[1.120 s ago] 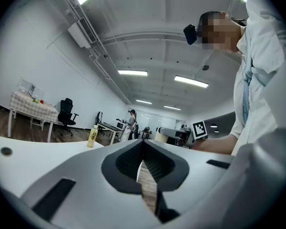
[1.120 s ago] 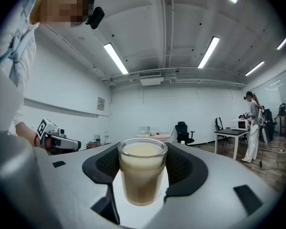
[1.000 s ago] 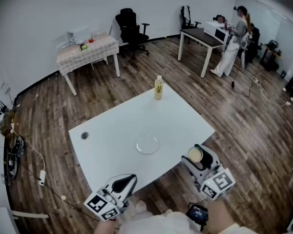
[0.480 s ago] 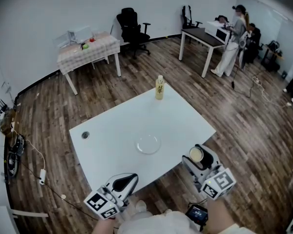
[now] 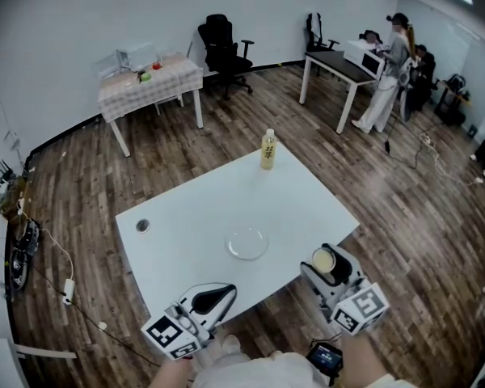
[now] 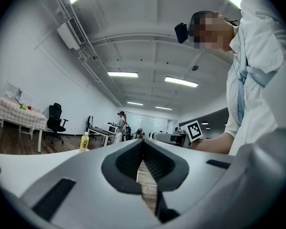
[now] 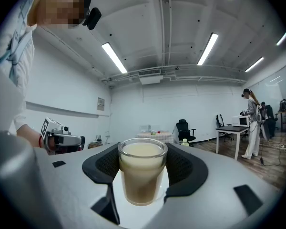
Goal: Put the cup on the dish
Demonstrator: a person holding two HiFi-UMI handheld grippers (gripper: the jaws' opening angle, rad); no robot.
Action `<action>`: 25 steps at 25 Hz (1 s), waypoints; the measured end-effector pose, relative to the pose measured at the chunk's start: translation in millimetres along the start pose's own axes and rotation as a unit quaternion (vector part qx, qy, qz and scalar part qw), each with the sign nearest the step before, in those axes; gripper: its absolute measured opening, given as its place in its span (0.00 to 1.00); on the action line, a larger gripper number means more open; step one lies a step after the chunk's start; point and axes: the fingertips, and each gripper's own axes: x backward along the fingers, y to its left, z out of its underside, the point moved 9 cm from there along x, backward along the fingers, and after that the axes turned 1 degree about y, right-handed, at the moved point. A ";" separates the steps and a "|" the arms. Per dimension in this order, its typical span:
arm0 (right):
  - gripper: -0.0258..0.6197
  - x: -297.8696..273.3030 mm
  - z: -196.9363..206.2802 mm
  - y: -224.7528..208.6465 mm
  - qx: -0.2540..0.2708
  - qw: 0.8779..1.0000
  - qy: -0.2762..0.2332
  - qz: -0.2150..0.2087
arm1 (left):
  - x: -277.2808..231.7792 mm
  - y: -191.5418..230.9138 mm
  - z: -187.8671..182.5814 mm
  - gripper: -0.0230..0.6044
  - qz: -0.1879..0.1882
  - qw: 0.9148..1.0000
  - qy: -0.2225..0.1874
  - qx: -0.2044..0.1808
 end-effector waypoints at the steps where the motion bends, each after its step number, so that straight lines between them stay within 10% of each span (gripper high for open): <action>1: 0.48 -1.6 0.0 0.0 -0.001 1.000 0.001 0.000 | -0.4 1.6 -0.4 0.04 -0.001 1.000 0.000 0.000; 25: 0.48 -84.0 4.0 24.4 -0.006 1.000 0.015 -0.001 | 28.0 64.5 -4.7 0.04 0.027 0.999 -0.016 0.018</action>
